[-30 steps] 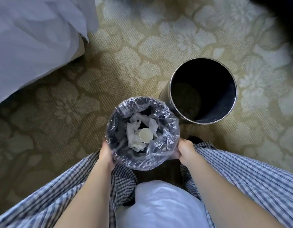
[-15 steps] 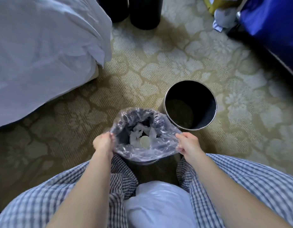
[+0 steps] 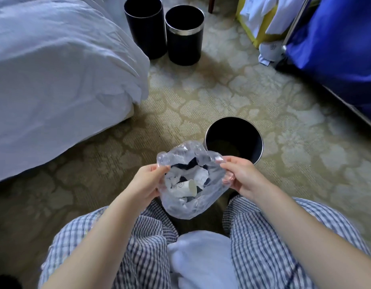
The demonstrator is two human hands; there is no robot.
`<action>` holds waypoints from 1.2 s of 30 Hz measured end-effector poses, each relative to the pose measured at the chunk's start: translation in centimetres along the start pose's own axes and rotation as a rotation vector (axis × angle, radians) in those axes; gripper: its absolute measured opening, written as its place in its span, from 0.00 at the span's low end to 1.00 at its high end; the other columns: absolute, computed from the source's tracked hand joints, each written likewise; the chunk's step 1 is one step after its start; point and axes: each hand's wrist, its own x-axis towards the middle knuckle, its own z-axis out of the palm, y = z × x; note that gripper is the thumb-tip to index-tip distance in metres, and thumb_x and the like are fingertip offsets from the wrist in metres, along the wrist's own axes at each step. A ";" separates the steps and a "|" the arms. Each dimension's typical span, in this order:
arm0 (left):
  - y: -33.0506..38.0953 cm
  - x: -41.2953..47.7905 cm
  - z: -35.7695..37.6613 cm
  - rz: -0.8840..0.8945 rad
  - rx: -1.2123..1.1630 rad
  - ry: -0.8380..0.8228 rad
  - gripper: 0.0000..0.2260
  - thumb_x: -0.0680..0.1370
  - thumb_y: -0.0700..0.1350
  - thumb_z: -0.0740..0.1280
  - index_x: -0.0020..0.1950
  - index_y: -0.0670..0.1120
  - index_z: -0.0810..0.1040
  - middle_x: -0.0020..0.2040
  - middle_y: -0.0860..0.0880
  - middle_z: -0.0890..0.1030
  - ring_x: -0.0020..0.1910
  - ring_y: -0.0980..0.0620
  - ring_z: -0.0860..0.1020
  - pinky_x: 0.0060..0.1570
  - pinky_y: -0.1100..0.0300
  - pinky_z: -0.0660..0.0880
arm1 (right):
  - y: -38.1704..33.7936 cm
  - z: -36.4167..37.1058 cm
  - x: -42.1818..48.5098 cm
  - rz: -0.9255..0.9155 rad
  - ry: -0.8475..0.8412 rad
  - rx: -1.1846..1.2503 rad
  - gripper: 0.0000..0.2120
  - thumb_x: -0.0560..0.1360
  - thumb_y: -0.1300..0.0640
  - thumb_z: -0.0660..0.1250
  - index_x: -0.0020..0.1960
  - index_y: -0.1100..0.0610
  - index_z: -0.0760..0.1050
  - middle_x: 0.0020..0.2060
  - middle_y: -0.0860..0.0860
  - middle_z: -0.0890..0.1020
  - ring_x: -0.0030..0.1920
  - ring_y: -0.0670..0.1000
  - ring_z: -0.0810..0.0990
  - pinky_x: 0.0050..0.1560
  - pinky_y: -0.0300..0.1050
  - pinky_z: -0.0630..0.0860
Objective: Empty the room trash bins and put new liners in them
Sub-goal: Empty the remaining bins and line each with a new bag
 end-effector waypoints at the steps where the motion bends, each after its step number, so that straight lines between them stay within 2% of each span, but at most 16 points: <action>1: -0.2 -0.5 0.5 0.013 0.017 -0.009 0.18 0.80 0.43 0.62 0.30 0.47 0.63 0.25 0.52 0.62 0.23 0.57 0.61 0.26 0.63 0.60 | 0.2 0.2 -0.4 0.002 -0.014 0.002 0.08 0.78 0.66 0.62 0.49 0.58 0.78 0.32 0.52 0.75 0.25 0.44 0.73 0.27 0.38 0.71; 3: -0.4 -0.8 1.7 0.033 0.060 0.001 0.20 0.81 0.45 0.60 0.29 0.48 0.61 0.24 0.53 0.61 0.22 0.56 0.59 0.29 0.61 0.56 | 0.6 0.8 -0.8 0.006 -0.037 0.025 0.09 0.78 0.67 0.61 0.54 0.60 0.78 0.30 0.51 0.72 0.22 0.42 0.70 0.25 0.37 0.70; 5: -0.4 -0.9 3.1 0.042 0.052 0.005 0.20 0.81 0.45 0.59 0.29 0.48 0.61 0.23 0.54 0.60 0.23 0.56 0.58 0.26 0.62 0.57 | 0.6 1.7 -0.9 0.005 -0.088 0.044 0.11 0.78 0.66 0.61 0.58 0.60 0.77 0.25 0.49 0.72 0.20 0.42 0.68 0.24 0.35 0.70; 8: -0.3 -1.0 4.6 0.044 -0.016 -0.021 0.19 0.82 0.44 0.58 0.30 0.47 0.62 0.22 0.54 0.60 0.19 0.57 0.59 0.20 0.65 0.61 | 0.7 2.7 -1.0 -0.013 -0.209 -0.016 0.10 0.79 0.65 0.60 0.57 0.59 0.77 0.21 0.45 0.71 0.22 0.41 0.68 0.28 0.35 0.71; 11: -0.4 -0.7 5.1 0.028 -0.045 -0.023 0.16 0.83 0.43 0.56 0.35 0.44 0.69 0.22 0.54 0.61 0.19 0.58 0.61 0.20 0.64 0.64 | 0.8 2.9 -1.3 -0.075 -0.299 -0.163 0.12 0.79 0.65 0.61 0.59 0.58 0.77 0.23 0.45 0.70 0.23 0.41 0.68 0.34 0.38 0.72; 13: -0.3 -0.4 5.2 0.011 -0.056 -0.006 0.12 0.83 0.42 0.55 0.44 0.42 0.75 0.22 0.55 0.62 0.19 0.58 0.61 0.20 0.64 0.66 | 0.8 2.8 -1.2 -0.120 -0.317 -0.242 0.16 0.78 0.66 0.62 0.64 0.57 0.74 0.25 0.47 0.70 0.25 0.41 0.68 0.34 0.37 0.71; 15: -0.1 -0.2 5.4 -0.006 -0.048 -0.001 0.12 0.83 0.45 0.56 0.49 0.41 0.76 0.21 0.55 0.61 0.19 0.58 0.61 0.21 0.64 0.66 | 0.6 2.7 -1.1 -0.160 -0.344 -0.318 0.18 0.78 0.66 0.62 0.66 0.56 0.73 0.27 0.49 0.70 0.25 0.41 0.68 0.32 0.33 0.70; 18: 0.2 0.1 5.3 -0.014 -0.049 -0.072 0.14 0.81 0.52 0.59 0.47 0.42 0.75 0.22 0.55 0.61 0.19 0.58 0.62 0.23 0.65 0.66 | 0.6 2.8 -1.2 -0.222 -0.431 -0.471 0.22 0.77 0.67 0.61 0.69 0.56 0.71 0.28 0.50 0.73 0.27 0.42 0.71 0.34 0.31 0.71; 21: 0.3 0.1 4.9 -0.022 0.057 -0.104 0.12 0.79 0.50 0.63 0.49 0.41 0.74 0.26 0.53 0.63 0.20 0.58 0.63 0.21 0.67 0.65 | 0.5 2.6 -1.4 -0.235 -0.577 -0.542 0.25 0.77 0.67 0.62 0.71 0.52 0.66 0.27 0.44 0.75 0.31 0.40 0.74 0.37 0.32 0.72; 23: 0.2 0.0 4.8 -0.007 0.138 -0.071 0.09 0.80 0.47 0.63 0.47 0.41 0.73 0.27 0.51 0.65 0.22 0.57 0.64 0.21 0.68 0.64 | 0.3 2.0 -1.4 -0.184 -0.637 -0.553 0.24 0.78 0.65 0.62 0.72 0.50 0.66 0.32 0.45 0.79 0.35 0.41 0.77 0.42 0.34 0.74; 24: 0.0 0.1 4.8 0.044 0.220 -0.040 0.09 0.80 0.46 0.62 0.44 0.42 0.74 0.27 0.51 0.66 0.23 0.57 0.64 0.22 0.68 0.64 | 0.1 1.7 -1.4 -0.155 -0.630 -0.555 0.21 0.78 0.64 0.62 0.69 0.50 0.69 0.35 0.46 0.80 0.38 0.43 0.78 0.45 0.36 0.75; 26: -0.3 0.5 4.9 0.264 0.494 0.058 0.12 0.80 0.44 0.61 0.37 0.43 0.75 0.27 0.51 0.67 0.25 0.56 0.64 0.25 0.68 0.61 | -0.3 1.1 -1.0 -0.121 -0.528 -0.512 0.14 0.79 0.63 0.59 0.59 0.52 0.78 0.38 0.49 0.81 0.38 0.45 0.78 0.46 0.38 0.75; 29: -0.3 0.4 5.1 0.537 0.650 0.082 0.15 0.80 0.43 0.62 0.33 0.42 0.73 0.30 0.53 0.67 0.28 0.58 0.66 0.31 0.66 0.61 | -0.5 0.8 0.5 -0.122 -0.159 -0.380 0.12 0.80 0.64 0.56 0.52 0.59 0.78 0.37 0.52 0.79 0.35 0.46 0.76 0.39 0.35 0.74; 31: -0.2 0.2 5.2 0.585 0.640 -0.013 0.16 0.80 0.44 0.62 0.31 0.45 0.71 0.28 0.54 0.67 0.27 0.60 0.68 0.32 0.67 0.62 | -0.4 0.6 1.5 -0.099 0.022 -0.245 0.09 0.80 0.61 0.56 0.51 0.58 0.75 0.41 0.53 0.78 0.39 0.48 0.77 0.43 0.39 0.75; 32: -0.2 -0.1 5.3 0.589 0.648 -0.079 0.16 0.80 0.44 0.62 0.31 0.46 0.71 0.28 0.54 0.68 0.27 0.60 0.67 0.31 0.68 0.63 | -0.4 0.5 2.0 -0.076 0.057 -0.159 0.08 0.81 0.60 0.57 0.51 0.57 0.74 0.42 0.54 0.78 0.41 0.49 0.77 0.45 0.41 0.75; 36: 0.1 -1.3 5.6 0.511 0.640 -0.313 0.16 0.79 0.40 0.62 0.31 0.45 0.67 0.24 0.57 0.67 0.26 0.59 0.64 0.30 0.68 0.63 | -0.8 0.1 2.3 0.001 -0.013 0.123 0.10 0.82 0.56 0.57 0.57 0.60 0.74 0.44 0.53 0.80 0.42 0.50 0.79 0.45 0.41 0.77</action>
